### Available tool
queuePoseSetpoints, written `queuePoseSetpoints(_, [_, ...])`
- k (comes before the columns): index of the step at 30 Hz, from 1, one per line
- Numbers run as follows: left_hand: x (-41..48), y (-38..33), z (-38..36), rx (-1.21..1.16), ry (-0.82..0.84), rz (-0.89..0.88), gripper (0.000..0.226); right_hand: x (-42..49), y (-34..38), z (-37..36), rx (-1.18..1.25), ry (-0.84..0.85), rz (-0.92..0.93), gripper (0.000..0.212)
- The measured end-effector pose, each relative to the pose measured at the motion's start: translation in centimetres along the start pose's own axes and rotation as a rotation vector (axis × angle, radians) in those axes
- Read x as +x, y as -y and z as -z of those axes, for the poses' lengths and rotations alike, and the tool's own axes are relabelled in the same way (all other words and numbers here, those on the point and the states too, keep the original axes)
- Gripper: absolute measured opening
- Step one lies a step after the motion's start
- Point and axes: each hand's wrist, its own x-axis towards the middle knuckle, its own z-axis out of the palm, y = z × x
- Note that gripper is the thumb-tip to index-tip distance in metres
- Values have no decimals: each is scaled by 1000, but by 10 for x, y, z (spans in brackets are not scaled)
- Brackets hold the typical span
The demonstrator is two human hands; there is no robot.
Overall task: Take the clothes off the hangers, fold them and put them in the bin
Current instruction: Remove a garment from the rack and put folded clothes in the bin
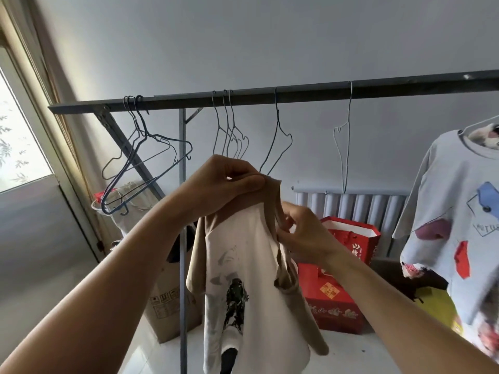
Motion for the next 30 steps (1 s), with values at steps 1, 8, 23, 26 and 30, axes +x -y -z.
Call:
queuePoseSetpoints(1, [-2,0,3,-20,-18,15,16,-3,-9,-2,1,38,-60,10])
queuePoseSetpoints(8, [-23,19,37,-21,-152,110,13,-12,-24,32,22,197,-288,18])
queuePoseSetpoints(23, [-53,43,58,-250,-249,273,22,-14,2,69,430,361,-157,48])
queuePoseSetpoints(26, [-55,45,60,-279,-236,285,25,-14,6,72,369,205,-64,19])
queuePoseSetpoints(30, [-58,48,61,-247,-178,281,58,-13,13,70,409,35,42,12])
